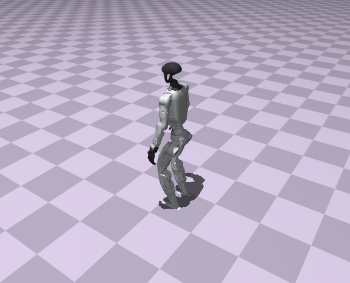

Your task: Walk

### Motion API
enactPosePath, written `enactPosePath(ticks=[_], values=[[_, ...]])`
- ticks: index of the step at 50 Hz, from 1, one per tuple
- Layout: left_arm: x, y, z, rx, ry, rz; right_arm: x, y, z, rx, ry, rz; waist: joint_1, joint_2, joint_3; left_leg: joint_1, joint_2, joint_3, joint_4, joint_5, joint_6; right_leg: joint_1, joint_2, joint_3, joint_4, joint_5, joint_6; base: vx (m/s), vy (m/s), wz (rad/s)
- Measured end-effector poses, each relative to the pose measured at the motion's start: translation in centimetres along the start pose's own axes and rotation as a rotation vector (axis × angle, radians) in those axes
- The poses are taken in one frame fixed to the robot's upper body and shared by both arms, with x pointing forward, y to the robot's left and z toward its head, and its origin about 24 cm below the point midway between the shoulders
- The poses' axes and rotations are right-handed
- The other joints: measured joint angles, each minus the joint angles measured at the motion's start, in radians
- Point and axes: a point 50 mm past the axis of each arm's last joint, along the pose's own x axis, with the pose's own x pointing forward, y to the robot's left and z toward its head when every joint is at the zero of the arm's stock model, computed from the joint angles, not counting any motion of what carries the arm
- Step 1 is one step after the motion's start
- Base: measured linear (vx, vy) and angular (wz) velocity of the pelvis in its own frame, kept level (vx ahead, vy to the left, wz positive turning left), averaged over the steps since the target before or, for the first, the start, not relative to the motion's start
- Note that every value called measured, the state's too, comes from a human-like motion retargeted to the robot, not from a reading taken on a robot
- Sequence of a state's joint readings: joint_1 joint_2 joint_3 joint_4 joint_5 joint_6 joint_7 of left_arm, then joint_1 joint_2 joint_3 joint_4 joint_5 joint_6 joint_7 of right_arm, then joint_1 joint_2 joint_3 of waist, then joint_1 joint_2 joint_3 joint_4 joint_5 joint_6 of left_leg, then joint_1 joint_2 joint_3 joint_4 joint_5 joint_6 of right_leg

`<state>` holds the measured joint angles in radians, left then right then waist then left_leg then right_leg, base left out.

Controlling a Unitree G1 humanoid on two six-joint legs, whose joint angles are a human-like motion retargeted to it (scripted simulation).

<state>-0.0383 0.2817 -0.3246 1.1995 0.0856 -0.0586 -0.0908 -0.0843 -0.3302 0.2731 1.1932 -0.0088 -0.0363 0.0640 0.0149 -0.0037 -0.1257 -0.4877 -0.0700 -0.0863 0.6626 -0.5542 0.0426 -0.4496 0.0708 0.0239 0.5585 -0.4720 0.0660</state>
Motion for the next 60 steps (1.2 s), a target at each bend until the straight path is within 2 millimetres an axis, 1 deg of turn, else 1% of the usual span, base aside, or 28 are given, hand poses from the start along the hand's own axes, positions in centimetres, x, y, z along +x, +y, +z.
enactPosePath(ticks=[5,8,15,27,38,47,52,55,58,60], values=[[-0.1,-1.5,-1.2,0.007,0.037,-0.05,0.0,0.8,-0.2,-0.008,0.0,0.031,-0.011,0.007,-0.021,0.015,-0.011,0.007,-0.026,0.016,0.005,0.006,-0.004,0.021,0.008,-0.024,0.002,0.13,0.04,-0.24],[-0.1,-1.9,-1.2,0.015,0.039,-0.065,0.0,1.3,-0.4,-0.014,0.005,0.046,-0.017,0.012,-0.029,0.037,-0.013,0.019,-0.042,0.011,0.016,0.022,-0.007,0.033,-0.003,-0.031,0.006,0.12,0.06,-0.24],[0.0,-1.8,-0.7,0.042,0.031,-0.061,-0.1,2.1,-1.0,-0.032,0.024,0.057,-0.028,0.023,-0.038,0.092,-0.016,0.049,-0.088,0.012,0.03,0.066,-0.019,0.051,-0.038,-0.032,0.016,0.09,0.06,-0.24],[0.1,-1.7,-0.7,0.055,0.038,-0.044,-0.2,2.4,-1.8,-0.064,0.062,0.049,-0.028,0.017,-0.044,0.178,-0.032,0.086,-0.184,0.036,0.044,0.124,-0.047,0.066,-0.098,-0.024,0.036,0.04,0.04,-0.2],[0.0,-2.0,-1.2,0.062,0.049,-0.043,-0.1,2.7,-1.8,-0.11,0.073,0.05,-0.013,0.006,-0.038,0.229,-0.038,0.113,-0.22,0.04,0.059,0.174,-0.058,0.086,-0.156,-0.011,0.05,0.02,0.01,-0.22],[-0.2,-2.7,-2.2,0.057,0.074,-0.053,0.0,2.9,-1.4,-0.134,0.064,0.054,-0.011,-0.003,-0.024,0.272,-0.039,0.139,-0.231,0.027,0.077,0.204,-0.059,0.107,-0.168,-0.019,0.057,0.03,0.02,-0.27],[-0.3,-3.1,-2.7,0.029,0.089,-0.049,0.1,2.8,-1.3,-0.129,0.058,0.051,-0.021,-0.018,-0.012,0.311,-0.053,0.152,-0.255,0.023,0.089,0.203,-0.067,0.119,-0.12,-0.055,0.061,0.05,0.03,-0.25],[-0.2,-3.0,-2.5,0.01,0.087,-0.037,0.1,2.8,-1.2,-0.12,0.055,0.048,-0.033,-0.034,0.0,0.341,-0.071,0.158,-0.276,0.023,0.097,0.186,-0.079,0.126,-0.048,-0.096,0.067,0.06,0.02,-0.2],[0.0,-2.4,-1.8,-0.012,0.075,-0.01,0.1,2.8,-1.2,-0.104,0.052,0.043,-0.053,-0.062,0.016,0.377,-0.101,0.166,-0.301,0.025,0.106,0.148,-0.101,0.12,0.085,-0.153,0.078,0.06,0.0,-0.18],[0.1,-1.9,-1.3,-0.027,0.071,0.009,0.1,2.9,-1.0,-0.09,0.047,0.043,-0.066,-0.085,0.03,0.404,-0.123,0.178,-0.317,0.024,0.111,0.111,-0.131,0.078,0.213,-0.193,0.082,0.07,-0.03,-0.34]])
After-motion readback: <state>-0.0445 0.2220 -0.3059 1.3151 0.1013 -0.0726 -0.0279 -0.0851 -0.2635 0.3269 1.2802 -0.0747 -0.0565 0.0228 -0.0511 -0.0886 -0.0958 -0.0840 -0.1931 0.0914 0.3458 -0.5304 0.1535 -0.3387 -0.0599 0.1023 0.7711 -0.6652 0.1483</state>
